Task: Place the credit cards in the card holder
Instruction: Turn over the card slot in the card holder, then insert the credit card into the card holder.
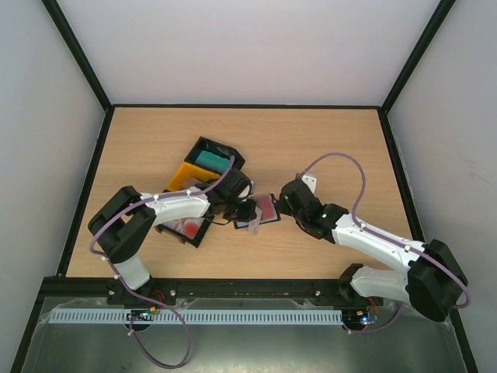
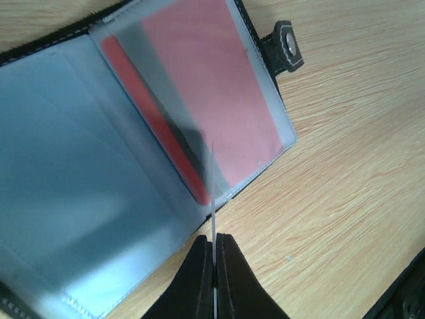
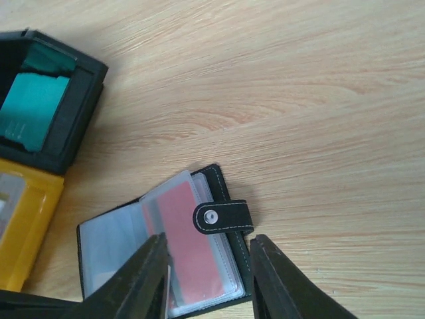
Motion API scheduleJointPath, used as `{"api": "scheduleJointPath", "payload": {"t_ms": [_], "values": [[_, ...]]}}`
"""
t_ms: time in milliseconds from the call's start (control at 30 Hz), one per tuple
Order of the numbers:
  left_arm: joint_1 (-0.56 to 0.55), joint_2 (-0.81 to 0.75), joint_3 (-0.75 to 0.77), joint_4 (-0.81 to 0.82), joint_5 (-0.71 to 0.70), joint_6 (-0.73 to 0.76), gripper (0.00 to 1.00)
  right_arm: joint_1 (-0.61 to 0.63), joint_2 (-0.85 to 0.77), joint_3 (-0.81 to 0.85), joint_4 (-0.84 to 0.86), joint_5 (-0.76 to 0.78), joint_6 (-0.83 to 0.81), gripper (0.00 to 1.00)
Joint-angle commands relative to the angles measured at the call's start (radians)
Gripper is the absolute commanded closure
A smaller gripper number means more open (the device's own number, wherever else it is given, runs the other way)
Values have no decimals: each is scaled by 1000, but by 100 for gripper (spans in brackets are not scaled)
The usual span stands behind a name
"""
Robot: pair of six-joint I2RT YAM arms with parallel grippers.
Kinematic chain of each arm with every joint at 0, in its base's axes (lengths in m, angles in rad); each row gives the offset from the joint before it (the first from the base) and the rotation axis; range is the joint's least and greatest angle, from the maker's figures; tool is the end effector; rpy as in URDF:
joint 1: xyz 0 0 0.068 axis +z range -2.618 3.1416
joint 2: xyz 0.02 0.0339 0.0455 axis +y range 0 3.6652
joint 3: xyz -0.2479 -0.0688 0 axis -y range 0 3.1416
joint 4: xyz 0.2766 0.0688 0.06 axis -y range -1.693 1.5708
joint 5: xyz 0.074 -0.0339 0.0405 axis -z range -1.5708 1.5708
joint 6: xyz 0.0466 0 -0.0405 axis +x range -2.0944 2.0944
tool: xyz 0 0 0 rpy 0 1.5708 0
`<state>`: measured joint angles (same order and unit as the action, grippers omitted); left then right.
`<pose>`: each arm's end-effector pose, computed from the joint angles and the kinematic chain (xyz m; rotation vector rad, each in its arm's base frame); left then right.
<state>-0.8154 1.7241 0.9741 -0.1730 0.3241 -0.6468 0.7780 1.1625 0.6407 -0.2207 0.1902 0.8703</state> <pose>0.2445 -0.2813 0.1196 0.3772 2.6935 -0.9393 0.2053 0.1899 0.1742 0.2092 2.3696 0.6128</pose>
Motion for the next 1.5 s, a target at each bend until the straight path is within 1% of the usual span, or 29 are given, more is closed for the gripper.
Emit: {"api": "scheduleJointPath", "payload": {"t_ms": [0,167,233,300,400,467,600,700,833,900,1000,1200,1467], "values": [[3,-104,-37,39,-93,-92,97,-1,8,-17,-10,-68,-63,65],[7,-212,-145,163,-145,-231,98,-41,67,-18,47,-197,-183,59],[7,-238,-183,218,-171,-292,98,-64,82,-34,84,-255,-212,55],[7,-249,-208,262,-213,-343,97,-79,123,-32,94,-296,-230,54],[9,-231,-231,340,-235,-413,97,-83,189,-14,82,-297,-257,54],[7,-200,-241,417,-233,-459,97,-83,226,1,75,-258,-243,54],[-4,-145,-236,477,-272,-522,98,-83,273,7,96,-241,-240,55],[-7,-122,-236,486,-300,-544,98,-83,300,10,96,-241,-243,58],[-7,-96,-242,473,-306,-555,98,-83,326,11,91,-229,-251,67],[-6,-86,-249,476,-300,-562,98,-84,338,11,88,-225,-252,73],[-4,-74,-253,474,-290,-560,98,-83,350,11,84,-223,-250,77],[-5,-57,-250,460,-265,-542,97,-83,363,8,82,-225,-245,78],[-8,-19,-268,498,-249,-557,98,-83,372,1,87,-234,-239,79]]}}
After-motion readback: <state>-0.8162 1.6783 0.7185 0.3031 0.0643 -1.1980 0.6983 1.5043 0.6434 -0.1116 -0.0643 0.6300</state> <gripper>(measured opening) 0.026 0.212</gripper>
